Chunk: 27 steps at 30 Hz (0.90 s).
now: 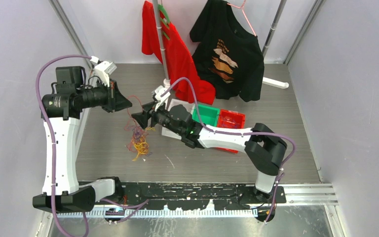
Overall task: Untangle the cables
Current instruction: Untie the cable.
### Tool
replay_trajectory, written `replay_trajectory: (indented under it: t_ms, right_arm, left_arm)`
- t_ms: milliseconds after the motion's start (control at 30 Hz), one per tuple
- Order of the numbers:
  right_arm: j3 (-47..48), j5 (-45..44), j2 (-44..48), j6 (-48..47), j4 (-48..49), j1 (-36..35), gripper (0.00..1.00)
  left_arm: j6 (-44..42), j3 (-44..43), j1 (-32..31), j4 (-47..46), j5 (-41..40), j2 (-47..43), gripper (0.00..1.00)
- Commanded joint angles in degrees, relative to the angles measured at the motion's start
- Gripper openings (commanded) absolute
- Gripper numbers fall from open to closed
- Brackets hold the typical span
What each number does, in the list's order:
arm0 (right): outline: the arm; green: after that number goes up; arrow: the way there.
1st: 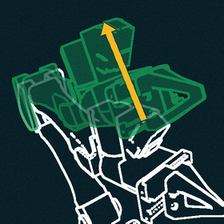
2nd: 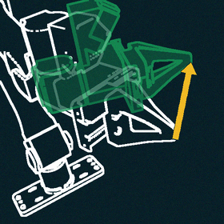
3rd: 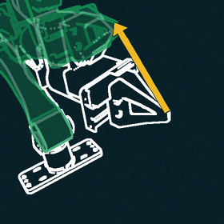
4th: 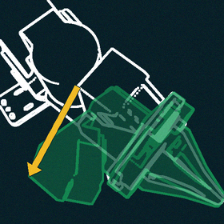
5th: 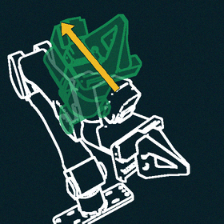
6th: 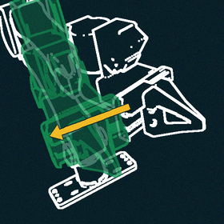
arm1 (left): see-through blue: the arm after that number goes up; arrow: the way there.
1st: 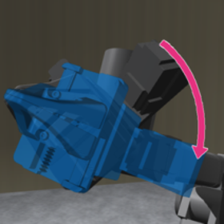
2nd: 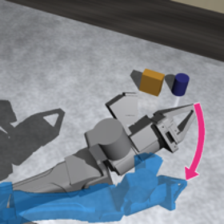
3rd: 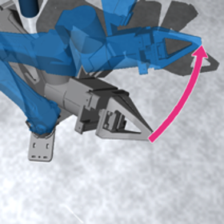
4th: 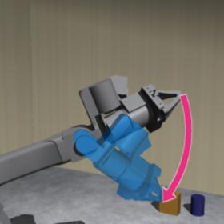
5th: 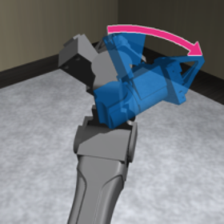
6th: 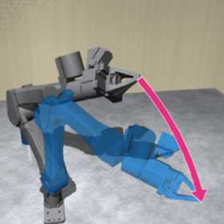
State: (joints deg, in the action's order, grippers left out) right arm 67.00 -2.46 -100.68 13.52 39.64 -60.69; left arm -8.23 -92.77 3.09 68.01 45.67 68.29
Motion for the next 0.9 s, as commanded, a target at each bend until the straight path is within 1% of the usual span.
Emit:
replay_trajectory:
  t_ms: [0, 200, 300, 567, 733, 867]
  right_arm:
    - [4.6, -3.3, -2.4, -2.8, 5.1, -1.7, 0.65]
    - [3.9, -7.3, -4.6, -3.3, 7.0, -2.7, 0.66]
    - [3.2, -8.6, -5.6, -3.5, 7.7, -2.7, 0.65]
    - [0.4, -11.9, -10.0, -3.4, 11.3, -2.7, 0.65]
    - [-0.3, -12.0, -12.1, -1.9, 12.1, -2.7, 0.65]
    - [-1.6, -12.5, -12.9, -1.0, 13.1, -2.7, 0.65]
  left_arm:
    - [-0.4, -2.6, -0.2, 0.2, 2.8, -1.9, 0.0]
    - [-0.2, -3.9, -0.2, 0.9, 3.8, -2.1, 0.0]
    - [-0.3, -6.2, -0.2, 1.5, 3.7, -2.1, 0.0]
    - [2.3, -17.0, -0.1, -1.0, 2.9, -1.6, 0.0]
    - [4.1, -23.8, -0.2, -3.5, 3.1, -1.6, 0.0]
    - [4.1, -29.2, -0.2, -5.3, 0.7, -1.0, 0.0]
